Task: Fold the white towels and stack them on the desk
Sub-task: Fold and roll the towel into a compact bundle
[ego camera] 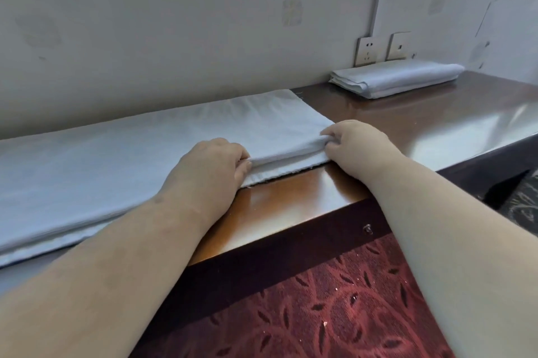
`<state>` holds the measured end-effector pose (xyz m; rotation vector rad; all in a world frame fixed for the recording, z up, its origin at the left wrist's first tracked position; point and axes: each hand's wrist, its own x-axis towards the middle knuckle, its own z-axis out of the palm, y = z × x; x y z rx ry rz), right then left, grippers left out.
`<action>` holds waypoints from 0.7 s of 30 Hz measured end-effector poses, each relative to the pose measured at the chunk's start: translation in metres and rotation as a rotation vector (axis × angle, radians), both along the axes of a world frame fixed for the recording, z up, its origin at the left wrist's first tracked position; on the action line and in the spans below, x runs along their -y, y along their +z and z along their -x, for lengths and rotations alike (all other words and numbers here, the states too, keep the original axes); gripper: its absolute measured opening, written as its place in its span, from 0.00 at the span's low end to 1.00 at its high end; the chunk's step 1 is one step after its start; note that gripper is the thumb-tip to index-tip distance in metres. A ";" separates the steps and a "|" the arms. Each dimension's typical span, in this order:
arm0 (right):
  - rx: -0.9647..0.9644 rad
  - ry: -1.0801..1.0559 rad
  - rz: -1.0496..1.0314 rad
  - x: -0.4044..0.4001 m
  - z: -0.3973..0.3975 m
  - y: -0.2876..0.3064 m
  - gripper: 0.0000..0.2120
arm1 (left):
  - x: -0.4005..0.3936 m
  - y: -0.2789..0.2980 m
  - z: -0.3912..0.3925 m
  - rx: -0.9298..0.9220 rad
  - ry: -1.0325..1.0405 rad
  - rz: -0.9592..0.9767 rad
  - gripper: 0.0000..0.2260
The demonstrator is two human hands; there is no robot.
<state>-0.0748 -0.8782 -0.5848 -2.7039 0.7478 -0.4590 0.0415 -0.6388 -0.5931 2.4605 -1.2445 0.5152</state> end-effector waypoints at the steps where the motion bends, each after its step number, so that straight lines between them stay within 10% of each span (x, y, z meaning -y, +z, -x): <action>1: 0.015 -0.020 0.031 0.000 -0.002 -0.001 0.16 | 0.001 0.000 0.000 0.016 0.002 0.001 0.08; 21: 0.365 -0.194 0.190 -0.004 0.015 -0.004 0.17 | 0.002 0.008 0.011 -0.085 -0.012 -0.166 0.22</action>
